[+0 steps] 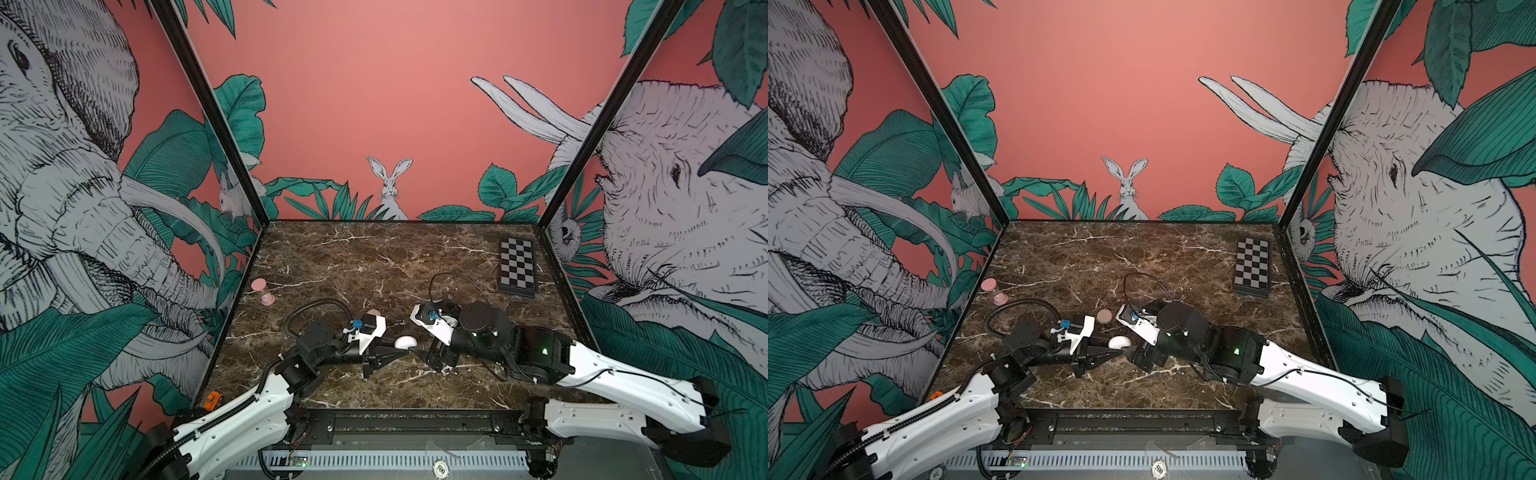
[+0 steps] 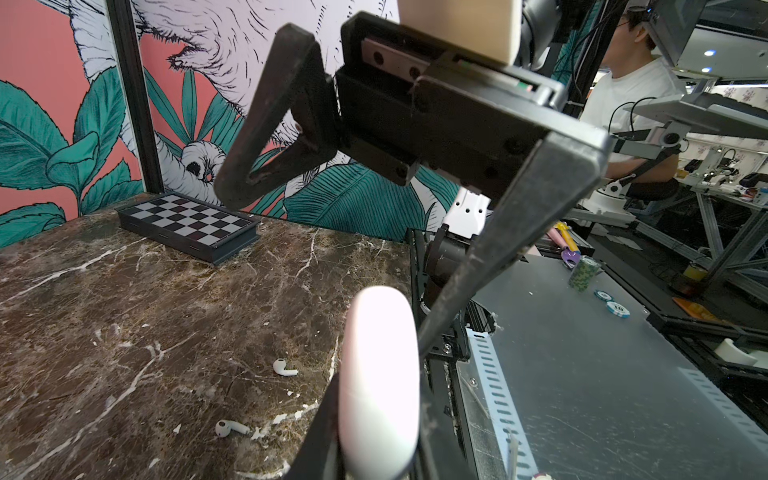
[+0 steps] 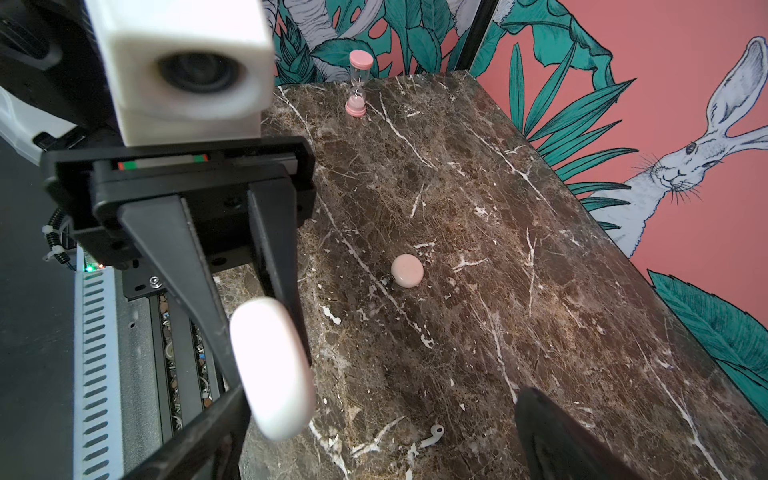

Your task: Insert the wireless bluetooth earbuds into the charging case

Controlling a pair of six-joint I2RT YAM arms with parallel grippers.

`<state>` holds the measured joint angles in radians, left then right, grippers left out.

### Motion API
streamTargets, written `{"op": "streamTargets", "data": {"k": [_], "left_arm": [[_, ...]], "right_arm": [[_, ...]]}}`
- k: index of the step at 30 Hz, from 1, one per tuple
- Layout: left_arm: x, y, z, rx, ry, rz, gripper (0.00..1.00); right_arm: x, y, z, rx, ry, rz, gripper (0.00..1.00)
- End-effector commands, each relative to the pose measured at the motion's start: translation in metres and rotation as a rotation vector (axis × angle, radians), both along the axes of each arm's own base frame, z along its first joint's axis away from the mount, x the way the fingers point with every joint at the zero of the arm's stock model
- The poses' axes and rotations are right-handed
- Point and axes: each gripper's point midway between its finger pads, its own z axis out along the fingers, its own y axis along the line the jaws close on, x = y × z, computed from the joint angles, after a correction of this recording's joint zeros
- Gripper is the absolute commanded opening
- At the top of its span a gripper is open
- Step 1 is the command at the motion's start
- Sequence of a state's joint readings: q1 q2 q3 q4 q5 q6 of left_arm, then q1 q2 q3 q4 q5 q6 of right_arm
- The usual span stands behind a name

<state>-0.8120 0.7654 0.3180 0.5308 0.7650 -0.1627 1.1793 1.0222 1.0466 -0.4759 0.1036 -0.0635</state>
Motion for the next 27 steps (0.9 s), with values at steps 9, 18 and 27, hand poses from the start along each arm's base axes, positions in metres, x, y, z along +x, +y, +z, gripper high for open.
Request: {"op": "streamTargets", "data": {"k": [9,18,27], "left_arm": [[-0.012,0.0,0.0,0.0,-0.032,-0.054,0.0],[-0.014,0.0,0.0,0.002,-0.057,-0.06,0.0],[-0.014,0.001,-0.001,0.013,-0.106,-0.053,0.0]], "right_arm": [[0.016,-0.004,0.019,0.057,-0.06,-0.095,0.98],[0.02,-0.012,0.026,0.083,-0.081,-0.138,0.98],[0.008,-0.022,0.053,0.221,-0.073,-0.116,0.98]]}}
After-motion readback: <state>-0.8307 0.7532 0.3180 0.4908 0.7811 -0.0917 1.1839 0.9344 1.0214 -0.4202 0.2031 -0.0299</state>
